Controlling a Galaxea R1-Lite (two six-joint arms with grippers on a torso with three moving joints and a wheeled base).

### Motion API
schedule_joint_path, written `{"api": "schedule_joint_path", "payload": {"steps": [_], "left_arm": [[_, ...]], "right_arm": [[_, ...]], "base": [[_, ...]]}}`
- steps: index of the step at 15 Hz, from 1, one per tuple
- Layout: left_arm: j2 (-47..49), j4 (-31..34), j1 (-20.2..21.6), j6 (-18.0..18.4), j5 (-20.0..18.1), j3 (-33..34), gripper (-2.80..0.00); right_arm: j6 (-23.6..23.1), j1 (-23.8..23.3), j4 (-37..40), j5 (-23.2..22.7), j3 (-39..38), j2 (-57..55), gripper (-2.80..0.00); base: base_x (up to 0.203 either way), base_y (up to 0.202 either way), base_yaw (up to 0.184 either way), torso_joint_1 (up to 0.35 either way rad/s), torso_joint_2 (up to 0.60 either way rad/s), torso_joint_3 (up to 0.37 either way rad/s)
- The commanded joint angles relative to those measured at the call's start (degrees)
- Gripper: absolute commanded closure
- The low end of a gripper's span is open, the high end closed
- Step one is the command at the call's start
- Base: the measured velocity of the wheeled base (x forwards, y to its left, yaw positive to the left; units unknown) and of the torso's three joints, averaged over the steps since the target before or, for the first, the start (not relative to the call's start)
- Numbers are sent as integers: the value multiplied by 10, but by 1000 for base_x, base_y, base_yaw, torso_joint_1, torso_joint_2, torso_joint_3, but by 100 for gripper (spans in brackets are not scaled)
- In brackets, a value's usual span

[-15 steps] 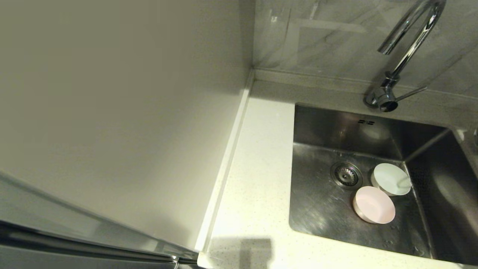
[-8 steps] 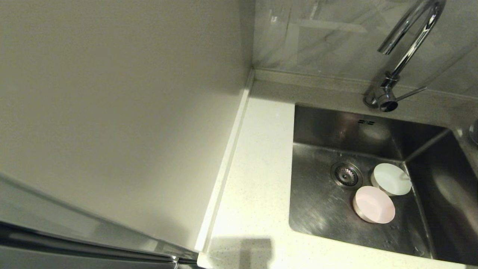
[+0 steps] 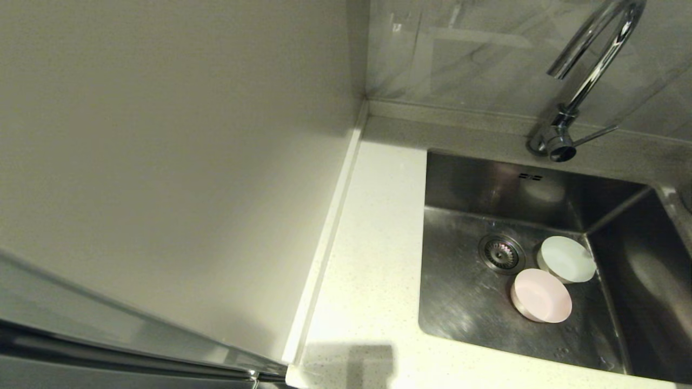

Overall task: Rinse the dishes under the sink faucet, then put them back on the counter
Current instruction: Put a bowl back to the table from the sink

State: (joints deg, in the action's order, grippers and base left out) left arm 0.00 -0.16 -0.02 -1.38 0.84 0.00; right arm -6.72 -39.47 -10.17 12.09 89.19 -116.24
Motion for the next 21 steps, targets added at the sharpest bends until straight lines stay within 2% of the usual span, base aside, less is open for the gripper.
{"api": "schedule_joint_path", "payload": {"steps": [1,4,6,9,12,15,17,21], "left_arm": [[-2,0,0,0,0,0,0],[-2,0,0,0,0,0,0],[-3,0,0,0,0,0,0],[-2,0,0,0,0,0,0],[-2,0,0,0,0,0,0],[-2,0,0,0,0,0,0],[-2,0,0,0,1,0,0],[-2,0,0,0,0,0,0]], "right_arm": [[0,0,-2,5,17,-10,-280],[3,-1,-1,20,42,-2,-280],[4,5,11,4,40,26,-280],[3,65,46,-28,25,87,-280],[-7,160,52,-31,-78,153,-280],[-13,237,69,-26,-158,167,-280],[-25,253,110,-25,-177,157,-280],[-46,256,120,-1,-213,117,-280]], "base": [[0,0,0,0,0,0],[0,0,0,0,0,0],[0,0,0,0,0,0],[0,0,0,0,0,0],[0,0,0,0,0,0],[0,0,0,0,0,0],[0,0,0,0,0,0],[0,0,0,0,0,0]]}}
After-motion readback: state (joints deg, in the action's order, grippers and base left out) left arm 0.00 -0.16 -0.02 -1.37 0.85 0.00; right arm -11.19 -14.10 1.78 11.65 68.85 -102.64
